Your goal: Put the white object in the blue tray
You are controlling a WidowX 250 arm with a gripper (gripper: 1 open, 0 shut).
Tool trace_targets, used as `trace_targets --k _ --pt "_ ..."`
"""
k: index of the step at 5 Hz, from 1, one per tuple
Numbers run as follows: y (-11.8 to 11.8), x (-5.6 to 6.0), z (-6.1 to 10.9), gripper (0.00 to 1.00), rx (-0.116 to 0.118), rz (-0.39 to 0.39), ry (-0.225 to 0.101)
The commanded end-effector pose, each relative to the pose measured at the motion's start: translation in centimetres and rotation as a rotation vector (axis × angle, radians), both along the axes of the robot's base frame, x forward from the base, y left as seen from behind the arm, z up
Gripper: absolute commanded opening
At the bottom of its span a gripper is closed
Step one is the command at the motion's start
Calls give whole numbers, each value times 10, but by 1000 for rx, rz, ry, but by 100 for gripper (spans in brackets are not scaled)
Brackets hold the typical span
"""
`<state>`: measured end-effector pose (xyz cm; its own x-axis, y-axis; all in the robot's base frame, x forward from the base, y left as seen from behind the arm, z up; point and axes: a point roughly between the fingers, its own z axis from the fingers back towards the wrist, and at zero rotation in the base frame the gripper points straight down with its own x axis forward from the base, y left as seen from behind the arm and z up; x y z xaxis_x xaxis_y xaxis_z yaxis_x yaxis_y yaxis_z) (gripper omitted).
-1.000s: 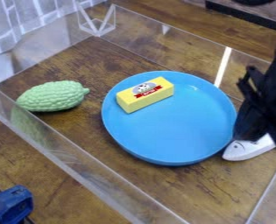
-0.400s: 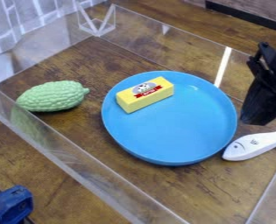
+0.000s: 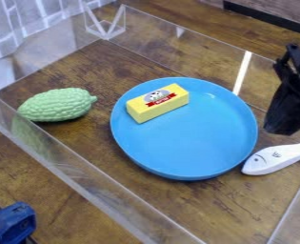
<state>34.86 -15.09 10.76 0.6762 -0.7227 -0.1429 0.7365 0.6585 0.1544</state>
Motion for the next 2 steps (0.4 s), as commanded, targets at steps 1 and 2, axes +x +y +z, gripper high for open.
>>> trace_targets --k 1,2 --pt "-11 0 54 0 -61 -35 -134" --pt "-12 -1 57 0 -57 -48 -142"
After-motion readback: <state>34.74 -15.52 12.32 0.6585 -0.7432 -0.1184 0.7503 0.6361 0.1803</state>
